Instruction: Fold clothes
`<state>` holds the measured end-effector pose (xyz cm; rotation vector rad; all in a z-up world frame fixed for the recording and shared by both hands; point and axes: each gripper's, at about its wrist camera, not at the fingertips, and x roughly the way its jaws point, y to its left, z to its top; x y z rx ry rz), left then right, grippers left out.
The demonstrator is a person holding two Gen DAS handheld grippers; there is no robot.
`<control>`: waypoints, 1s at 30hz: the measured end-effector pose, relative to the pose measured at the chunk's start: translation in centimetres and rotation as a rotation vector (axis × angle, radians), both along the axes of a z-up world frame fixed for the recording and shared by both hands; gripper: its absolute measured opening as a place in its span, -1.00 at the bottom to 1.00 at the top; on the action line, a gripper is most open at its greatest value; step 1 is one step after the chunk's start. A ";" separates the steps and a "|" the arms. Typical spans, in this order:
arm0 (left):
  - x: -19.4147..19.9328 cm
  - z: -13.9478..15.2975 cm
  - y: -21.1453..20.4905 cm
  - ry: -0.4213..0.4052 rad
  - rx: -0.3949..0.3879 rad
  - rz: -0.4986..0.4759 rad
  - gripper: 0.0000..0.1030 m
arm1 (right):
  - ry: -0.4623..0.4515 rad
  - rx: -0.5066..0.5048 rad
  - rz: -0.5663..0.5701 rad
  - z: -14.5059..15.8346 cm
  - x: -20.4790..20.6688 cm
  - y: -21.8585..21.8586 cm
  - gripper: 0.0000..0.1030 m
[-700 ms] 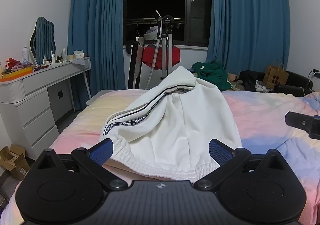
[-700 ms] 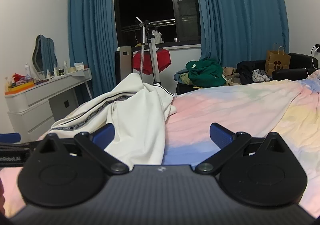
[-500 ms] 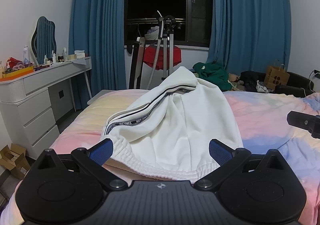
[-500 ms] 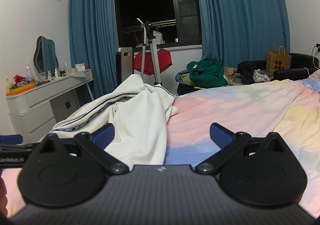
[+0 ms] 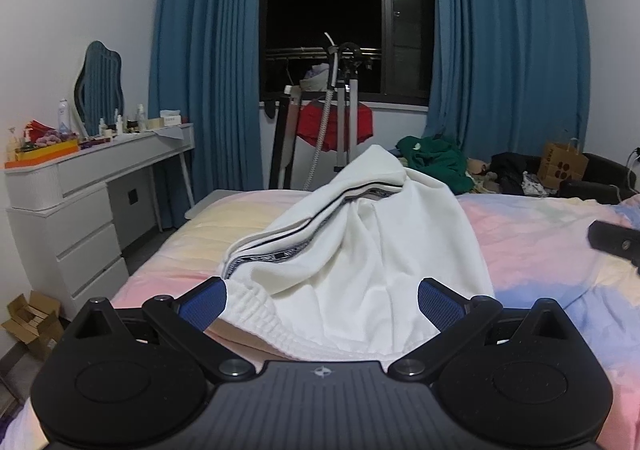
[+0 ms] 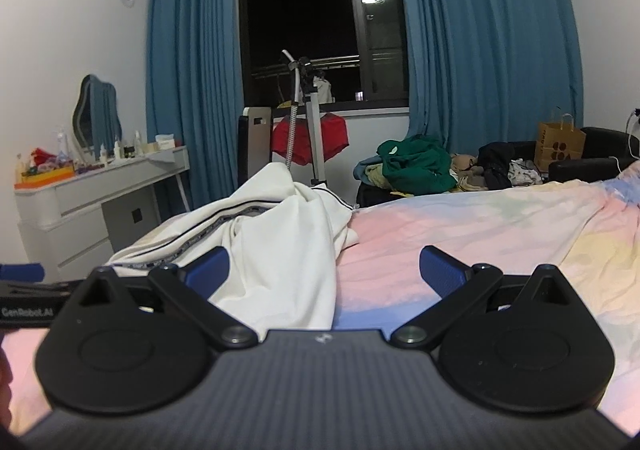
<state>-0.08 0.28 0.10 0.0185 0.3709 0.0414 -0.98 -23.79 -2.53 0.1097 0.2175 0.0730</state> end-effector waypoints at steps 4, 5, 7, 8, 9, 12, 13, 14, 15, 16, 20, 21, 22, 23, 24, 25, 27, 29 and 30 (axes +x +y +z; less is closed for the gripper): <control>0.0 -0.2 0.0 -0.002 0.009 -0.005 0.95 | -0.011 0.033 -0.013 -0.1 -0.2 -0.3 1.00; 0.0 -0.2 0.0 -0.002 0.012 -0.008 0.95 | -0.011 0.031 -0.027 -0.1 -0.2 -0.3 1.00; 0.1 -0.3 -0.1 -0.001 0.015 -0.015 0.94 | -0.008 0.029 -0.039 -0.3 -0.1 -0.2 1.00; 0.1 -0.3 -0.1 0.000 0.015 -0.019 0.94 | -0.003 0.030 -0.036 -0.4 -0.1 -0.2 1.00; 0.1 -0.3 -0.1 0.001 0.016 -0.022 0.94 | 0.003 0.032 -0.033 -0.4 0.0 -0.2 1.00; 0.3 -0.4 -0.1 -0.001 0.008 -0.030 0.94 | 0.008 0.045 -0.018 -0.7 0.0 -0.2 1.00; 0.3 -0.5 0.0 0.002 0.006 -0.032 0.94 | 0.007 0.049 -0.008 -0.7 0.0 -0.1 1.00; 0.5 -0.6 0.0 0.008 0.002 -0.035 0.94 | 0.007 0.053 0.000 -0.7 0.0 -0.1 1.00; 0.6 -0.7 0.1 0.014 -0.001 -0.038 0.94 | 0.005 0.056 0.005 -0.7 0.0 0.0 1.00; 0.7 -0.8 0.2 0.019 -0.006 -0.038 0.94 | 0.005 0.058 0.009 -0.8 0.0 0.1 1.00; 1.0 -1.0 0.3 0.033 -0.020 -0.032 0.94 | 0.023 0.070 0.005 -1.2 0.3 0.2 1.00; 1.1 -1.0 0.4 0.033 -0.025 -0.027 0.94 | 0.030 0.077 -0.004 -1.3 0.4 0.2 1.00; 1.1 -1.0 0.5 0.032 -0.033 -0.025 0.94 | 0.035 0.086 -0.008 -1.4 0.5 0.2 1.00; 1.1 -1.0 0.6 0.032 -0.039 -0.022 0.94 | 0.040 0.091 -0.010 -1.6 0.6 0.2 1.00; 1.2 -1.1 0.7 0.034 -0.043 -0.017 0.94 | 0.044 0.090 -0.014 -1.7 0.8 0.2 1.00; 1.4 -1.1 0.8 0.038 -0.048 -0.011 0.94 | 0.045 0.088 -0.020 -1.8 0.9 0.2 0.93; 1.8 -1.3 1.2 0.046 -0.078 -0.003 0.94 | 0.048 0.087 -0.030 -2.0 1.1 0.3 0.89; 2.3 -1.5 1.6 0.058 -0.106 0.004 0.94 | 0.053 0.089 -0.038 -2.3 1.4 0.3 0.77; 2.6 -1.6 1.8 0.064 -0.112 0.010 0.94 | 0.059 0.095 -0.037 -2.4 1.6 0.3 0.68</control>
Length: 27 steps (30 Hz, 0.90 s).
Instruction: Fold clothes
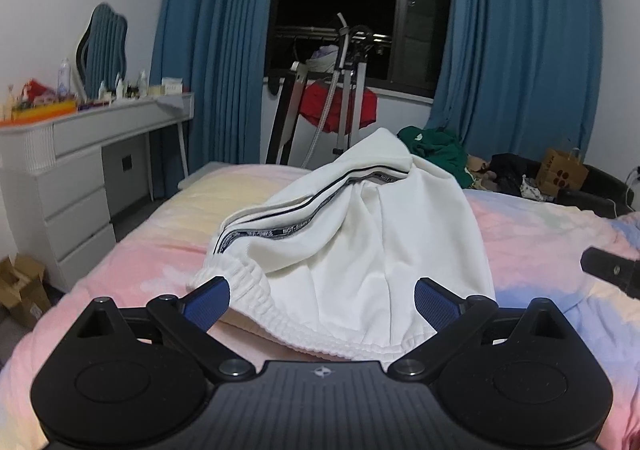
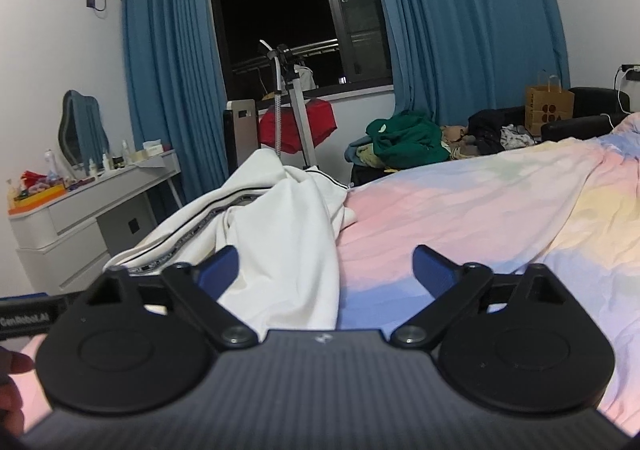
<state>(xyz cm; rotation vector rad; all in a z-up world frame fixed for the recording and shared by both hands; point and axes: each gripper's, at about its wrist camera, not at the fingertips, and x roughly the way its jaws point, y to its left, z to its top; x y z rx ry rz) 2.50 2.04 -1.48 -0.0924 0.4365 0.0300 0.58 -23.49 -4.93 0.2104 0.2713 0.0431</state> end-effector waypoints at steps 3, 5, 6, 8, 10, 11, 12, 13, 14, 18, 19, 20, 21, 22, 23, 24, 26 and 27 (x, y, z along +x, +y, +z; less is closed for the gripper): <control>0.8 -0.1 0.4 0.011 -0.008 0.017 0.94 | 0.031 0.042 0.001 -0.6 0.5 -0.3 0.41; 1.4 0.0 0.8 0.013 -0.015 0.025 0.94 | 0.050 0.088 0.009 -1.0 0.9 -0.7 0.30; 1.8 0.1 1.0 0.014 -0.018 0.030 0.94 | 0.060 0.112 0.015 -1.2 1.1 -0.9 0.30; 2.7 0.3 1.5 0.017 -0.016 0.041 0.95 | 0.082 0.160 0.025 -1.7 1.5 -1.2 0.30; 3.9 0.8 2.1 0.024 -0.011 0.049 0.96 | 0.107 0.207 0.029 -2.3 2.0 -1.7 0.30; 4.5 1.0 2.4 0.027 -0.010 0.049 0.96 | 0.125 0.233 0.026 -2.8 2.3 -1.9 0.30; 5.1 1.3 2.8 0.034 -0.007 0.043 0.98 | 0.144 0.258 0.023 -3.2 2.5 -2.1 0.30; 5.8 1.4 3.0 0.041 0.000 0.033 0.98 | 0.163 0.283 0.018 -3.6 2.8 -2.4 0.31; 6.5 1.5 3.4 0.050 0.009 0.023 0.98 | 0.182 0.308 0.009 -4.0 3.1 -2.6 0.31; 9.0 1.1 4.8 0.075 0.067 -0.008 0.99 | 0.277 0.427 0.002 -6.0 4.7 -3.4 0.31; 9.7 0.8 5.3 0.078 0.071 -0.015 0.99 | 0.306 0.461 0.007 -6.6 5.2 -3.6 0.31; 10.3 0.4 5.7 0.080 0.075 -0.021 0.99 | 0.337 0.497 0.012 -7.2 5.8 -3.7 0.31; 10.9 0.0 6.2 0.082 0.079 -0.028 0.99 | 0.368 0.531 0.015 -7.9 6.4 -3.8 0.31; 11.5 -0.5 6.7 0.082 0.071 -0.038 0.99 | 0.395 0.548 0.014 -8.5 6.9 -3.7 0.31; 12.1 -1.0 7.1 0.086 0.069 -0.049 0.99 | 0.422 0.553 0.016 -9.0 7.5 -3.6 0.31; 12.8 -1.6 7.4 0.095 0.078 -0.047 0.99 | 0.438 0.552 0.023 -9.4 8.1 -3.3 0.31; 13.7 -2.5 8.2 0.101 0.078 -0.013 0.99 | 0.442 0.563 0.054 -9.9 9.1 -2.8 0.30; 14.1 -3.0 8.6 0.110 0.056 -0.019 0.99 | 0.443 0.568 0.069 -10.2 9.5 -2.5 0.30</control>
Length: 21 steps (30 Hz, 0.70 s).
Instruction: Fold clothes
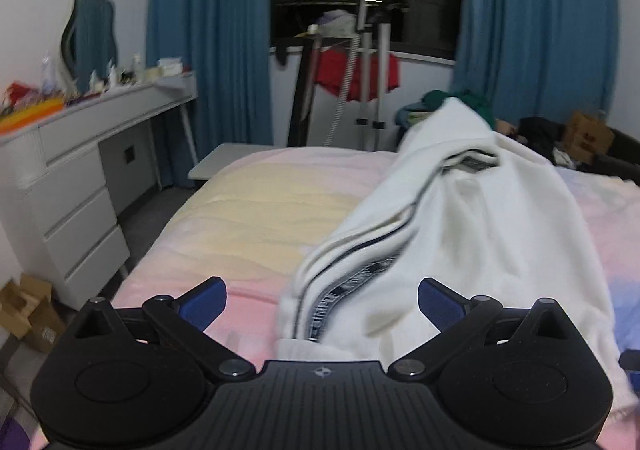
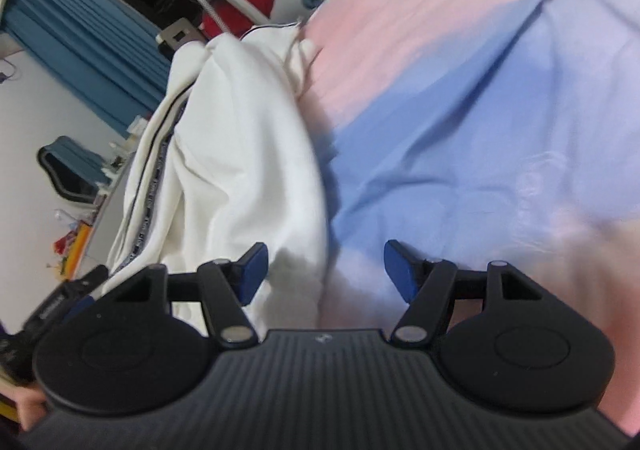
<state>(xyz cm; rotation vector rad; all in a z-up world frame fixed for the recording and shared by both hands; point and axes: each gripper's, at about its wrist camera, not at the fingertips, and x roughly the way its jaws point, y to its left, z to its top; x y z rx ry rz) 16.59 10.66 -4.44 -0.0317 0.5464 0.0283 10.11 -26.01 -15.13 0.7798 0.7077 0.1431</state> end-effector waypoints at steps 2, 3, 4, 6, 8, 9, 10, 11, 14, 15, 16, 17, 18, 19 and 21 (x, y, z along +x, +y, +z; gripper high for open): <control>0.8 -0.9 0.6 0.028 -0.025 -0.014 0.96 | -0.017 0.018 0.033 -0.4 0.5 0.5 0.29; 1.2 -1.4 0.8 0.045 -0.027 -0.022 0.90 | -0.037 0.034 0.043 -0.5 0.5 0.5 0.29; 1.4 -1.8 0.9 0.052 -0.020 -0.022 0.88 | -0.057 0.052 0.054 -0.5 0.5 0.5 0.29; 1.6 -2.4 1.3 0.065 -0.028 -0.032 0.86 | -0.061 0.060 0.082 -0.6 0.8 1.0 0.28; 1.8 -2.8 1.5 0.080 -0.055 -0.054 0.75 | -0.034 0.034 0.097 -1.2 1.4 1.6 0.28; 1.8 -3.0 1.3 0.084 -0.060 -0.055 0.69 | -0.026 0.027 0.099 -1.5 1.7 1.8 0.28; 1.7 -3.1 1.2 0.088 -0.064 -0.056 0.60 | -0.036 0.045 0.098 -1.6 1.7 1.7 0.25; 1.7 -3.2 1.1 0.084 -0.061 -0.044 0.48 | -0.049 0.074 0.102 -1.6 1.6 1.6 -0.02; 1.8 -3.0 0.9 0.074 -0.063 -0.006 -0.01 | -0.071 0.067 0.120 -0.7 1.3 2.2 -0.43; 1.8 -2.8 0.9 0.069 -0.068 0.008 -0.14 | -0.080 0.052 0.122 -0.2 1.0 2.5 -0.45; 1.6 -2.2 1.0 0.057 -0.082 0.016 -0.27 | -0.091 0.059 0.120 0.4 0.6 2.7 -0.50; 1.5 -1.6 1.2 0.043 -0.097 0.025 -0.32 | -0.102 0.065 0.119 1.0 0.2 2.9 -0.53; 1.2 -0.6 1.7 0.022 -0.137 0.034 -0.45 | -0.113 0.071 0.117 1.6 -0.1 3.1 -0.54; 1.0 0.4 2.3 0.001 -0.178 0.043 -0.54 | -0.128 0.079 0.118 2.3 -0.5 3.3 -0.55; 0.7 2.9 3.7 -0.051 -0.250 0.044 -0.60 | -0.170 0.111 0.142 3.7 -1.2 4.2 -0.56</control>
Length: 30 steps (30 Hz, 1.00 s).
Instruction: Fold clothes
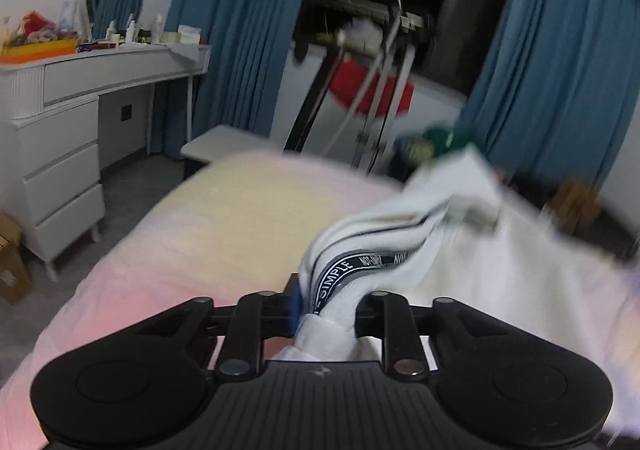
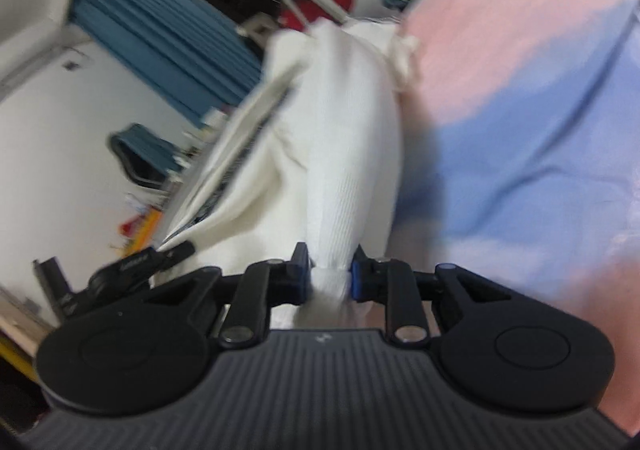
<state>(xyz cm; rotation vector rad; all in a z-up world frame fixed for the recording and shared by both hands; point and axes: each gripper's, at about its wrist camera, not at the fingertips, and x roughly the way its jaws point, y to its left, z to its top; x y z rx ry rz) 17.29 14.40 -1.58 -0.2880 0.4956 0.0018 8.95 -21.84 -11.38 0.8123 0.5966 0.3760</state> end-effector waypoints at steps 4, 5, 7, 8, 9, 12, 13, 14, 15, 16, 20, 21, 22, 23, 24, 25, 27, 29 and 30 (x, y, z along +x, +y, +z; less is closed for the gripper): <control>1.4 4.3 3.4 -0.054 0.008 0.005 -0.62 | -0.011 0.076 0.076 1.1 -0.2 3.8 -0.57; 2.1 5.2 4.5 -0.055 0.017 0.012 -0.62 | -0.006 0.094 0.103 1.1 0.2 5.4 -0.57; 3.6 6.8 6.7 -0.059 0.069 0.028 -0.62 | -0.009 0.123 0.164 1.2 1.4 8.7 -0.57; 4.5 7.3 7.8 -0.056 0.098 0.036 -0.62 | -0.017 0.133 0.196 1.4 2.1 10.4 -0.57; 5.5 7.6 9.1 -0.047 0.125 0.045 -0.62 | -0.023 0.141 0.225 1.4 2.9 12.1 -0.57; 8.4 6.7 12.7 0.010 0.196 0.086 -0.61 | -0.026 0.140 0.289 0.8 5.0 16.6 -0.56; 9.3 5.8 13.8 0.037 0.209 0.096 -0.60 | -0.012 0.136 0.300 0.2 5.6 17.7 -0.56; 9.9 4.4 14.9 0.070 0.204 0.100 -0.60 | 0.004 0.128 0.307 -0.7 6.2 18.6 -0.56; 10.5 3.0 16.0 0.102 0.200 0.103 -0.59 | 0.021 0.121 0.314 -1.5 6.7 19.5 -0.56; 11.0 1.5 16.8 0.128 0.197 0.106 -0.57 | 0.036 0.116 0.319 -2.3 7.2 20.2 -0.56; 11.7 -2.8 19.1 0.187 0.179 0.126 -0.45 | 0.055 0.120 0.320 -3.3 7.7 20.8 -0.47; 11.5 -3.3 19.4 0.183 0.178 0.123 -0.39 | 0.048 0.108 0.320 -3.1 7.6 20.7 -0.43; 11.3 -3.7 19.7 0.179 0.176 0.119 -0.30 | 0.041 0.091 0.318 -2.7 7.5 20.7 -0.32; 10.9 -3.8 20.0 0.173 0.177 0.115 -0.26 | 0.036 0.066 0.313 -2.3 7.3 20.7 -0.16; 10.4 -3.9 20.2 0.167 0.169 0.111 -0.19 | 0.030 0.040 0.309 -1.8 7.2 20.7 -0.04; 10.0 -3.9 20.1 0.165 0.161 0.110 -0.09 | 0.023 0.017 0.307 -1.4 7.0 20.7 0.26; 8.8 -3.6 20.0 0.155 0.156 0.121 0.27 | -0.005 -0.016 0.315 -0.9 6.2 20.7 0.72; 7.1 -3.4 19.9 0.135 0.164 0.143 0.69 | -0.041 -0.054 0.323 -0.6 4.8 20.4 0.72; 5.8 -3.0 19.5 0.124 0.175 0.153 0.82 | -0.042 -0.068 0.324 -0.3 4.4 20.0 0.72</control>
